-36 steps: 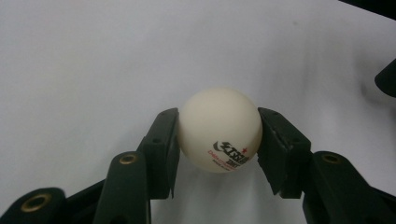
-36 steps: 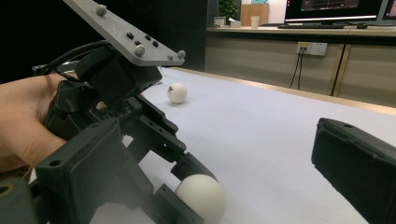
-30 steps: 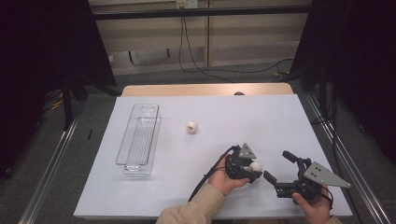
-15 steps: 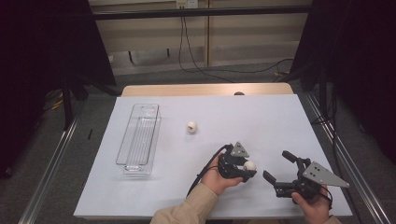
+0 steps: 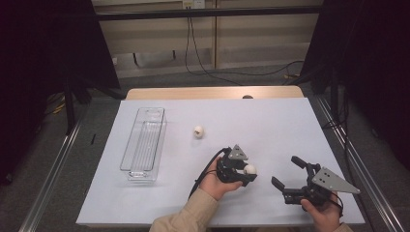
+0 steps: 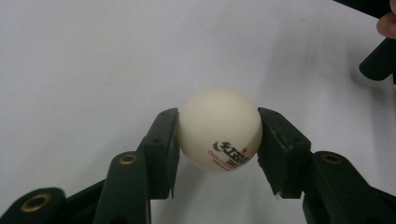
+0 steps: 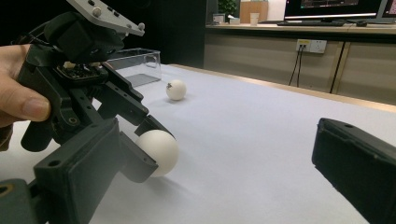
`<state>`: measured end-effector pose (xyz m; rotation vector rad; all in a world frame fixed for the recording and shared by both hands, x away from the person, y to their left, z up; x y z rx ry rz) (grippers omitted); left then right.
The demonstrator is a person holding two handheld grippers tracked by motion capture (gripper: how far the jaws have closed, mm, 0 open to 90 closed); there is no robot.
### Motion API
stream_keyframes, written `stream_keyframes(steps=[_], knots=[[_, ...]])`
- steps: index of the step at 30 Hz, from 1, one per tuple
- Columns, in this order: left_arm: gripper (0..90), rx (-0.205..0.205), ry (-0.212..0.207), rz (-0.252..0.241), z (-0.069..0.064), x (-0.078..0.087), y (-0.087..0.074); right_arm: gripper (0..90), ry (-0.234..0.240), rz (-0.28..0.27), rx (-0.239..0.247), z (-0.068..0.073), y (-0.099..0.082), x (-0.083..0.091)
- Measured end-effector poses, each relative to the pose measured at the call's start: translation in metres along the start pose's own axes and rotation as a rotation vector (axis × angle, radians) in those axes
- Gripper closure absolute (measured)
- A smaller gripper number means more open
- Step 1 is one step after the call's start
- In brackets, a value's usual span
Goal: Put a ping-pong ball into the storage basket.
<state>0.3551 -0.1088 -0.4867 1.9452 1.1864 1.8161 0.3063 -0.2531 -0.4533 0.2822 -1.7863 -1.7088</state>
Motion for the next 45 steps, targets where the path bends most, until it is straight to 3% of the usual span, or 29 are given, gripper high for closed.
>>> stream_keyframes(steps=[13,29,45], knots=[[51.1,0.013,0.005,0.001,0.005,0.006,-0.005,1.3,-0.001,-0.005,-0.001,0.001,0.001,0.000],[51.1,0.036,0.029,-0.018,0.017,0.027,-0.009,1.5,0.001,-0.003,0.004,0.002,0.000,-0.001],[51.1,0.057,0.046,-0.021,0.025,0.033,-0.013,1.5,0.004,-0.007,0.005,0.002,0.001,-0.001]])
Point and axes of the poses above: each handheld gripper's, and its own axes: x roughly backward along the jaws, y roughly out of its top, z roughly to its left, the point moved 8 cm from there along -x, roughly forward along the jaws, and after that the axes turned 8 degrees about z, right-handed, at the moved point
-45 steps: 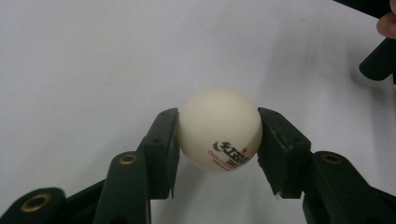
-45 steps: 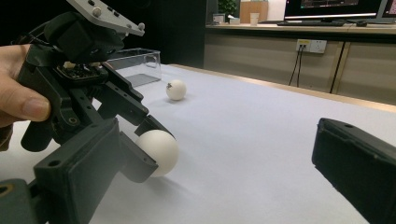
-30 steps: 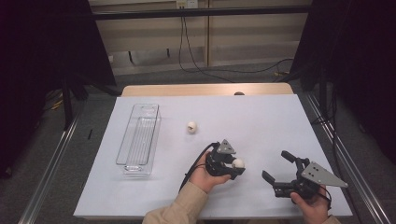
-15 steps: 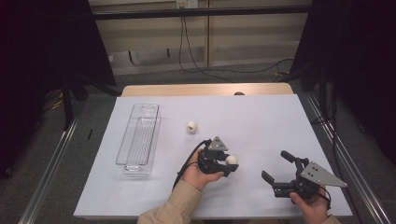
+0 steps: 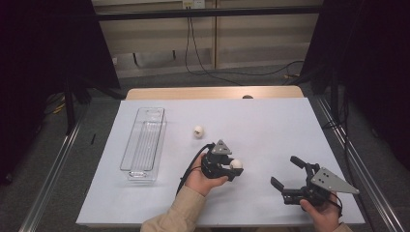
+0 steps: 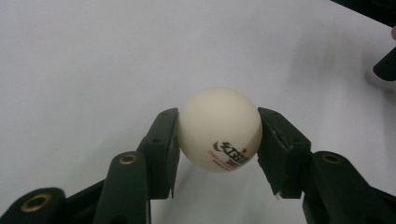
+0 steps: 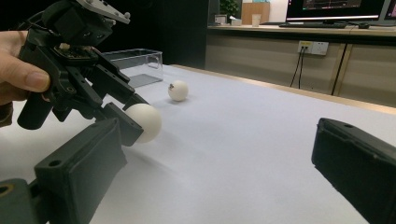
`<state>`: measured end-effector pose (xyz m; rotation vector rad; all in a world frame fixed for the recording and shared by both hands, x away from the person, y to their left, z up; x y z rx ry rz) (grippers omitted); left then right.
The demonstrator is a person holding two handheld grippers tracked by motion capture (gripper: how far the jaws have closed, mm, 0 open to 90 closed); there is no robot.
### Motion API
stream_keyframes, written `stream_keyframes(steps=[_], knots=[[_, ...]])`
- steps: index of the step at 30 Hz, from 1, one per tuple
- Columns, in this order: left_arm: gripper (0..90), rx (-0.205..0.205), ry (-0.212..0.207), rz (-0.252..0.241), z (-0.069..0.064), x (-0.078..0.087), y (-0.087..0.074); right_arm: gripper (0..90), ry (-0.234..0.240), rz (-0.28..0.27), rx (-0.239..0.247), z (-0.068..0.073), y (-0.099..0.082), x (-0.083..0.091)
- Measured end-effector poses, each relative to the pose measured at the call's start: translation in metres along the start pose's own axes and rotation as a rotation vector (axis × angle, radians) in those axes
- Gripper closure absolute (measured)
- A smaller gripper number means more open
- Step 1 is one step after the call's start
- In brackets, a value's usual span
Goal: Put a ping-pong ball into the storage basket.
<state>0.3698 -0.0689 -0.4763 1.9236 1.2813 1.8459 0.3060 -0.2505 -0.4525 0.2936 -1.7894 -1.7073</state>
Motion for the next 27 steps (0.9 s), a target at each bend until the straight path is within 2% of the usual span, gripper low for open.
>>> stream_keyframes(steps=[27], knots=[[51.1,0.007,0.024,0.002,0.009,0.014,-0.003,1.2,-0.008,-0.004,0.004,0.000,0.000,-0.002]])
Point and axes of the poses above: each handheld gripper's, and its own axes: x roughly backward along the jaws, y roughly out of its top, z roughly to its left, the point moved 8 cm from there along -x, roughly forward along the jaws, and after that the axes turned 8 degrees about z, right-handed, at the moved point
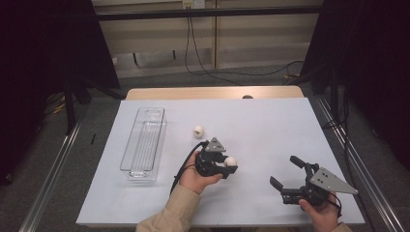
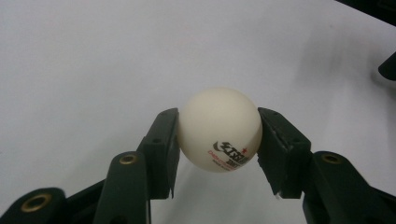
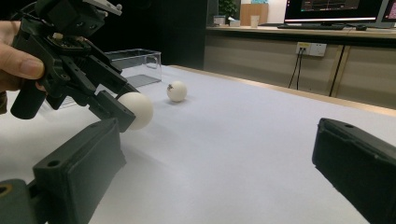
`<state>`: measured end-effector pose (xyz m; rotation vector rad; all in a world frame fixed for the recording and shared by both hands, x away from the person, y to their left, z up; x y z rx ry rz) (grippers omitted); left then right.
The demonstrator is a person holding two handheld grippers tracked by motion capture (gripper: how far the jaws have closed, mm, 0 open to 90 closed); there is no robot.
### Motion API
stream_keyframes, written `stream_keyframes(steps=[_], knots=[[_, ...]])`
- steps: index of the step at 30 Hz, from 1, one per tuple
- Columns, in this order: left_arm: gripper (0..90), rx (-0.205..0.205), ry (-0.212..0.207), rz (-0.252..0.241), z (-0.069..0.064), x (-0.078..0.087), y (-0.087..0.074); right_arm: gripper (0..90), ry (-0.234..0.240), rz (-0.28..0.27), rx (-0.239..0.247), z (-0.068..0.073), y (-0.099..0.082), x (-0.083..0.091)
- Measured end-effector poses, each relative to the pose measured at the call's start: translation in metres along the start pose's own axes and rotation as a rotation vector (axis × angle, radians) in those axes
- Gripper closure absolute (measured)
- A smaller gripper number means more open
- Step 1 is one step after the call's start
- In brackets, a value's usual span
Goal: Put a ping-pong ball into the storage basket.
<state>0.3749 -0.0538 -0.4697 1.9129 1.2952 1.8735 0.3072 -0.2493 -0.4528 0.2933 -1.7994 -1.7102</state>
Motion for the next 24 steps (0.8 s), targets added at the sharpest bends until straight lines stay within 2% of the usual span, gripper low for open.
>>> stream_keyframes(steps=[24], knots=[[51.1,0.023,0.009,0.011,0.0102,0.0040,-0.0039,1.3,0.007,-0.003,-0.008,0.0000,0.0004,0.0005]])
Point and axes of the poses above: each handheld gripper's, and its own axes: x roughly backward along the jaws, y roughly out of its top, z roughly to its left, the point moved 8 cm from there along -x, roughly forward along the jaws, and after that the axes turned 8 degrees about z, right-handed, at the moved point
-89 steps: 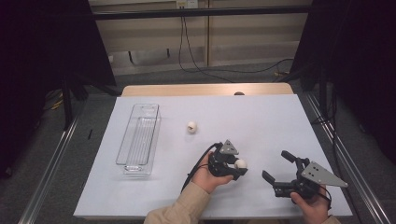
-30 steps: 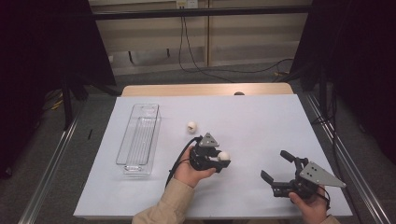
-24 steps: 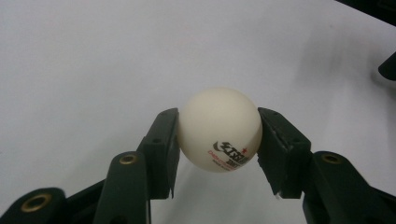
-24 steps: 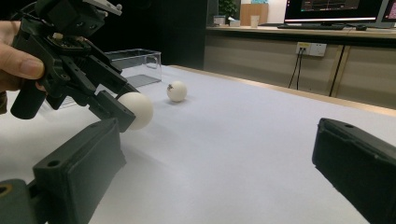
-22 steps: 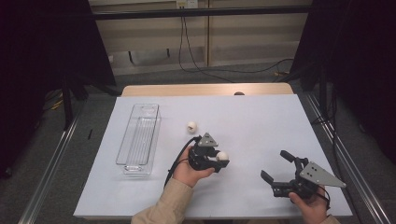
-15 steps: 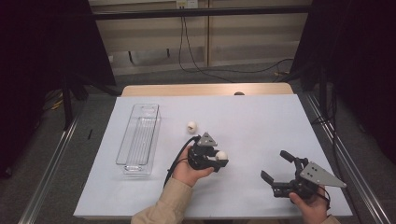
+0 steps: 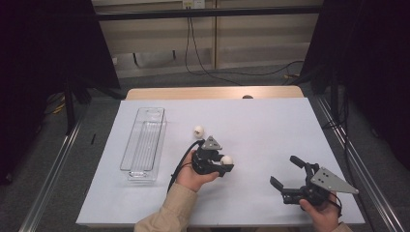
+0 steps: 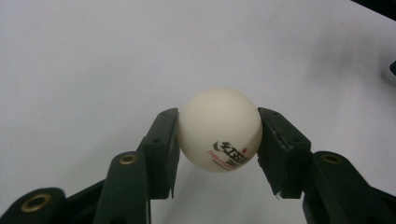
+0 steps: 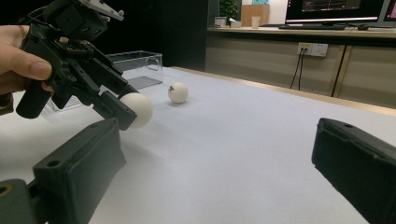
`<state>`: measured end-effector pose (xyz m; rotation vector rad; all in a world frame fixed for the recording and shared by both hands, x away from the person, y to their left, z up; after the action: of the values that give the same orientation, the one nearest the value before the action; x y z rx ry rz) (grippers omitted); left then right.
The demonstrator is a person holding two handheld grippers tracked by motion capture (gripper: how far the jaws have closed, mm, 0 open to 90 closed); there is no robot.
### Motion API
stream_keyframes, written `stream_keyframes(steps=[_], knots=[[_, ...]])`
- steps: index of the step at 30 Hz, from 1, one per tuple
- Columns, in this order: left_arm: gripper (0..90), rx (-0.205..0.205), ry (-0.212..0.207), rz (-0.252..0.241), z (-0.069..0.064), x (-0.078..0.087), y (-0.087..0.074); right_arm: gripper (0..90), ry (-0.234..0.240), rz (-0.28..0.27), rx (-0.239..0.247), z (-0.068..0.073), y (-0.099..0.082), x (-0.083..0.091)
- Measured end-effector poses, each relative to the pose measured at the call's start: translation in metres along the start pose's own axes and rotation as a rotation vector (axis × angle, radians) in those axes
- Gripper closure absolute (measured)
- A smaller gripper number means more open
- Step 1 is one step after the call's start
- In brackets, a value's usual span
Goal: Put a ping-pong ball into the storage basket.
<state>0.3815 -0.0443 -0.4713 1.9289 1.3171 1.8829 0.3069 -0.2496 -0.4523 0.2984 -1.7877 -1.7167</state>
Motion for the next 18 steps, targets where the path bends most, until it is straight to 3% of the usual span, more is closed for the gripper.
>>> stream_keyframes(steps=[18], knots=[[51.1,0.006,0.008,0.005,0.0052,0.0042,-0.0014,1.3,0.003,0.001,0.000,0.0004,-0.0002,-0.0003]])
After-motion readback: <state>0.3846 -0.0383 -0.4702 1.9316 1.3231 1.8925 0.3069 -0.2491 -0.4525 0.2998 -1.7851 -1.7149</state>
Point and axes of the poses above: each handheld gripper's, and its own axes: x roughly backward along the jaws, y roughly out of its top, z roughly to its left, the point moved 8 cm from there along -x, roughly forward along the jaws, and after that the axes turned 8 degrees about z, right-handed, at the moved point
